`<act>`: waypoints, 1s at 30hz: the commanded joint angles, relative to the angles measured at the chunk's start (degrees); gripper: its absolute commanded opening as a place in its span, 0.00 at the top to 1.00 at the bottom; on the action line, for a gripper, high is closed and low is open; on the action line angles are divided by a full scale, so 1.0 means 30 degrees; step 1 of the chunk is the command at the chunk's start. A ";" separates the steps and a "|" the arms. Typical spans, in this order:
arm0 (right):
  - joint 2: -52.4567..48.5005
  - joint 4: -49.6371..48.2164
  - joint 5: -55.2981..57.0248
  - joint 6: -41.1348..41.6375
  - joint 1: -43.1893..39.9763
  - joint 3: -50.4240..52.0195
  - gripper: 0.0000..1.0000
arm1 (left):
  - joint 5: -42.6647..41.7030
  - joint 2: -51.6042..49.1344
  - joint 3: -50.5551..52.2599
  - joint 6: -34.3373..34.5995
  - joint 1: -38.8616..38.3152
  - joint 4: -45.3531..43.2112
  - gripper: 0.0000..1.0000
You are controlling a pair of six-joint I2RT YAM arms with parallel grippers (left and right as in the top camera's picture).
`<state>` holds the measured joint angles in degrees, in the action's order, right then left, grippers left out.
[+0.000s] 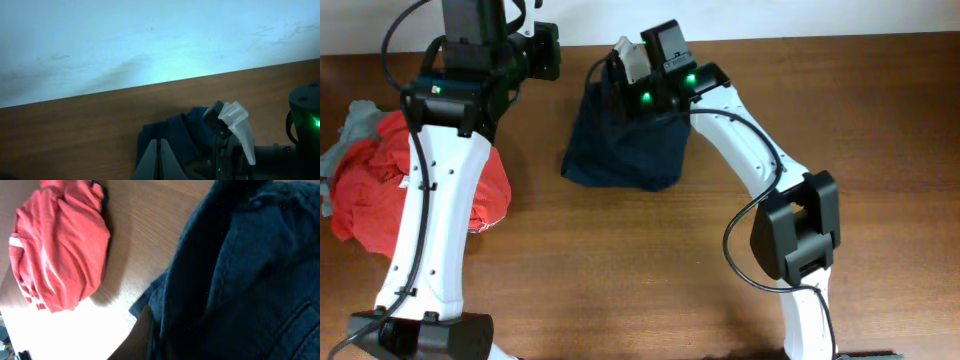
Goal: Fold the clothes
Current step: 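Press the folded shorts bundle flat with both grippers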
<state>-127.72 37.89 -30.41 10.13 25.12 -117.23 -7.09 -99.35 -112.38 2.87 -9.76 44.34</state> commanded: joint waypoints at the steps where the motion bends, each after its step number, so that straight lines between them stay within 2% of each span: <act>1: -0.0510 -0.0590 -0.0204 -0.0051 0.1180 -0.0277 0.69 | -0.0175 0.0197 -0.0270 0.0240 0.0066 0.0109 0.99; 2: -0.0532 -0.0590 -0.0313 -0.0095 0.1647 -0.0277 0.24 | -0.0044 0.0189 -0.0270 0.0248 0.0066 0.0138 0.99; 3: -0.0532 -0.0583 -0.0386 -0.0233 0.1807 -0.0284 0.05 | 0.0029 0.0197 -0.0270 0.0240 0.0066 0.0117 0.99; 4: -0.0488 -0.0583 -0.0539 -0.0291 0.1989 -0.0284 0.01 | 0.0211 0.0197 -0.0270 0.0248 0.0066 0.0109 0.99; 12: 0.1333 0.0284 -0.2725 -0.0284 0.0255 -0.1406 0.01 | 0.0284 0.0095 -0.0270 0.0255 0.0066 0.0612 0.99; 16: 0.1960 0.5093 -0.2215 -0.1450 -0.2688 -0.3570 0.01 | 0.0029 -0.0874 -0.0131 0.0255 -0.0437 0.1676 0.99; 20: 0.1821 0.7759 -0.2317 -0.1450 -0.4437 -0.3388 0.01 | -0.0867 -0.2521 -0.0036 0.0255 -0.1144 0.2477 0.99; 21: 0.1792 0.8167 -0.2382 -0.1450 -0.4641 -0.3177 0.08 | -0.0860 -0.3016 -0.0036 0.0255 -0.1348 0.2623 0.99; 23: 0.1792 0.8480 -0.2703 -0.1450 -0.4707 -0.2739 0.41 | -0.0860 -0.3876 -0.0036 0.0255 -0.1501 0.2681 0.99; 24: 0.1792 0.8539 -0.3038 -0.1443 -0.4670 -0.2528 0.63 | -0.0867 -0.4306 -0.0036 0.0262 -0.1501 0.2681 0.99; 25: 0.1792 0.8524 -0.3366 -0.1435 -0.4605 -0.2266 0.81 | -0.0867 -0.4765 -0.0036 0.0291 -0.1472 0.2681 0.99; 26: 0.1792 0.8495 -0.3614 -0.1428 -0.4503 -0.1931 0.95 | -0.0874 -0.5144 -0.0036 0.0481 -0.1384 0.2703 0.99; 30: 0.1770 0.7919 -0.3883 -0.1209 -0.4102 -0.0401 0.96 | -0.1413 -0.6659 -0.0036 0.0772 -0.1173 0.2900 0.99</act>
<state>-122.72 62.96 -39.46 6.20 11.51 -122.17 -9.13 -116.31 -112.38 3.79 -14.00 52.77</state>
